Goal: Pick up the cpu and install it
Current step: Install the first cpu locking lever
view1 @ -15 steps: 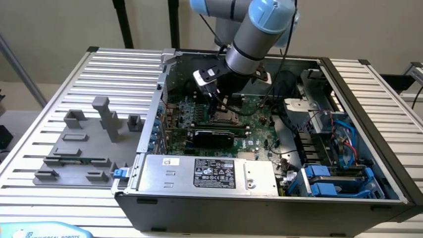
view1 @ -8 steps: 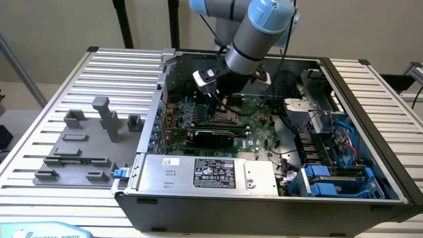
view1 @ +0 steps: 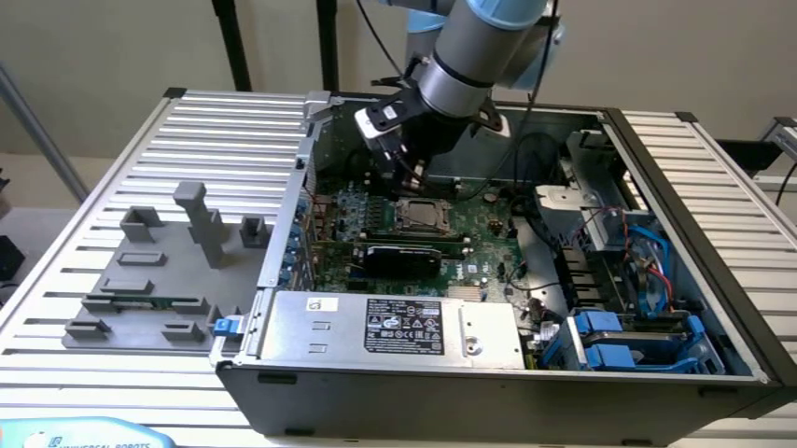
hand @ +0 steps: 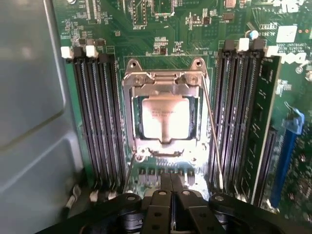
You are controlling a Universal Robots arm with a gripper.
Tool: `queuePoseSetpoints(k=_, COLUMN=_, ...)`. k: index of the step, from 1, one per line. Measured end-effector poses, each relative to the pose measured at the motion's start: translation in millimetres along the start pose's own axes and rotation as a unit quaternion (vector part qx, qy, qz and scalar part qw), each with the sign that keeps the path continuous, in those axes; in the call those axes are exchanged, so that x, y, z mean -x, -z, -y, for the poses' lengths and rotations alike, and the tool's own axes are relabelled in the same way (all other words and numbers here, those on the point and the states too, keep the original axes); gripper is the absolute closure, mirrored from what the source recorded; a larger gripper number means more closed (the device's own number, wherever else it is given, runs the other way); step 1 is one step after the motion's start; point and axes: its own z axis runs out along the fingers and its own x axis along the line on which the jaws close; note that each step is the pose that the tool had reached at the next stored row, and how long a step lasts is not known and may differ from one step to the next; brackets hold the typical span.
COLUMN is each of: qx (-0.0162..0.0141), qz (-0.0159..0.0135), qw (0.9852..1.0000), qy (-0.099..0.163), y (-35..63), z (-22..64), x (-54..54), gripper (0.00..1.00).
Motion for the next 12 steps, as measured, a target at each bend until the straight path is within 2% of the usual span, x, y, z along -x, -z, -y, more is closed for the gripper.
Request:
queuePoseSetpoints(k=2, qx=0.0000, qz=-0.0002, qw=1.0000, qy=0.000, y=0.5, z=7.5, x=0.2, gripper=0.89)
queuePoseSetpoints(k=12, qx=0.0002, qz=-0.0014, qw=1.0000, qy=-0.003, y=-9.7, z=42.8, x=2.0, gripper=0.89)
